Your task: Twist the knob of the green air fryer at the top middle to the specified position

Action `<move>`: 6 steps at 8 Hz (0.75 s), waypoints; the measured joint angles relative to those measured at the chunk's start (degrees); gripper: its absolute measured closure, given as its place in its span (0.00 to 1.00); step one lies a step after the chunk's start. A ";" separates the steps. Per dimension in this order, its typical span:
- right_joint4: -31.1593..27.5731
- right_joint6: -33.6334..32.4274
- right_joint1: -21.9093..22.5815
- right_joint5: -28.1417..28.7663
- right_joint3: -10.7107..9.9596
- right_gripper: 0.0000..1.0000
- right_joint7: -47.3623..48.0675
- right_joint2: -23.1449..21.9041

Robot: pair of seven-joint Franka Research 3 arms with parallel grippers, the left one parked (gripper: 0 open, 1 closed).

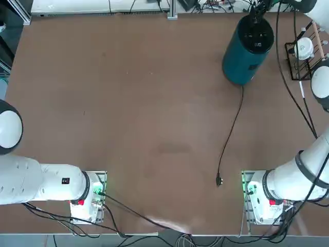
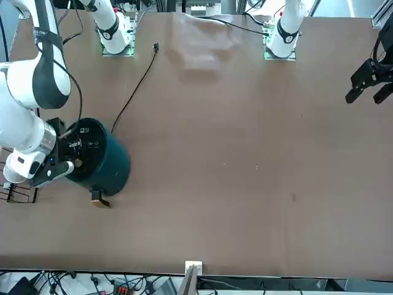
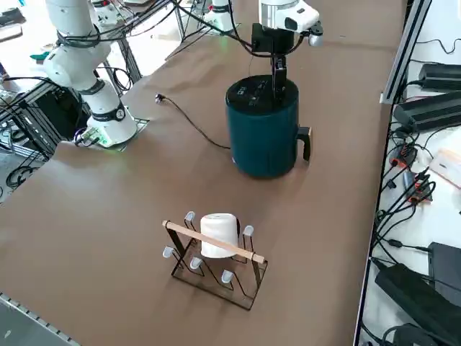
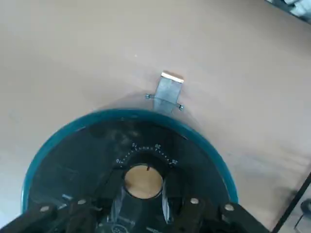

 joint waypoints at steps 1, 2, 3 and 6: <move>0.00 -0.01 -0.03 0.00 -0.01 0.55 -3.11 0.00; 0.01 -0.05 0.00 -0.61 0.00 0.55 -5.89 0.00; 0.04 -0.14 0.06 -1.62 0.17 0.55 -8.33 0.00; 0.06 -0.15 0.16 -3.20 0.58 0.55 -13.62 0.00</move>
